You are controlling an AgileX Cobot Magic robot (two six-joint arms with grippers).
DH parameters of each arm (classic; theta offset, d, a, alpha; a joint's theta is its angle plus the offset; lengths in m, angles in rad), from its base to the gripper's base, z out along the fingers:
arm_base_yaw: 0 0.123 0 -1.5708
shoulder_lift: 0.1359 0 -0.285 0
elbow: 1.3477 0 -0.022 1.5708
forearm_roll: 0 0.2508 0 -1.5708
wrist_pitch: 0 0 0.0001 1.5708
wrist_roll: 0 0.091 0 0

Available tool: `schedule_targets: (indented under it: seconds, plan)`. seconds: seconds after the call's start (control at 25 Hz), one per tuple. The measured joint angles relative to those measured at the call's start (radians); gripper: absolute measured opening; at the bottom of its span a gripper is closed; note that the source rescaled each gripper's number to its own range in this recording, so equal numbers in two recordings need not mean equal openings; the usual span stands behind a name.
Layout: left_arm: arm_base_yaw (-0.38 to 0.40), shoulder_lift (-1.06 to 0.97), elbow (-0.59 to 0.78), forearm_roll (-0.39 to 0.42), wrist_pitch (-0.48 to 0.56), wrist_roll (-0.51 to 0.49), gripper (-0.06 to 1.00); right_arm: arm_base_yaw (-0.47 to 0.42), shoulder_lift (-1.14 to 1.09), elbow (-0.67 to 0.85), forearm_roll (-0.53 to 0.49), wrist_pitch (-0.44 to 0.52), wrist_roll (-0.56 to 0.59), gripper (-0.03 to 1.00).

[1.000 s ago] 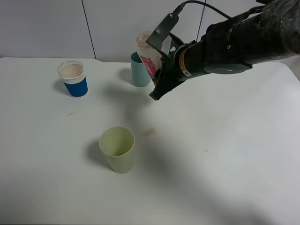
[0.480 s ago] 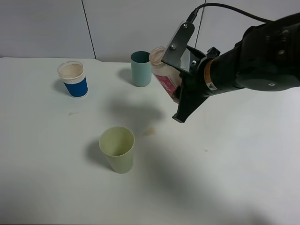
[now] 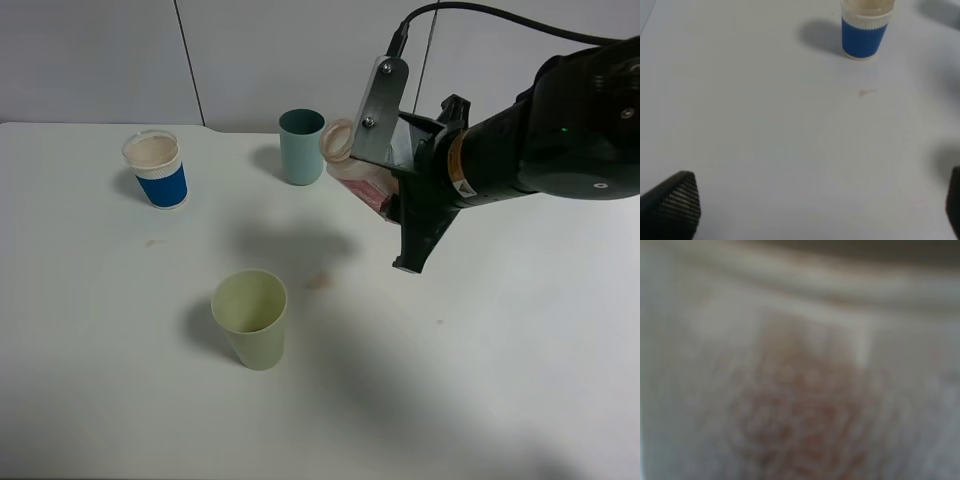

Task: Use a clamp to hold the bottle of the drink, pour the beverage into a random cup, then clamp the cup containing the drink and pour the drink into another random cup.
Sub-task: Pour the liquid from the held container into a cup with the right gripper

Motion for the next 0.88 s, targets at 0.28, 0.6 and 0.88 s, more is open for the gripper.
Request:
schedule_targets:
  seconds: [0.28, 0.6, 0.88]
  plan:
    - [0.0, 0.0, 0.0, 0.0, 0.0, 0.0, 1.0, 0.037, 0.0, 0.0, 0.002, 0.01, -0.108, 0.01]
    - [0.0, 0.0, 0.0, 0.0, 0.0, 0.0, 1.0, 0.111, 0.001, 0.0, 0.008, 0.014, -0.157, 0.01]
    - [0.0, 0.0, 0.0, 0.0, 0.0, 0.0, 1.0, 0.141, 0.003, 0.0, 0.045, 0.087, -0.223, 0.0]
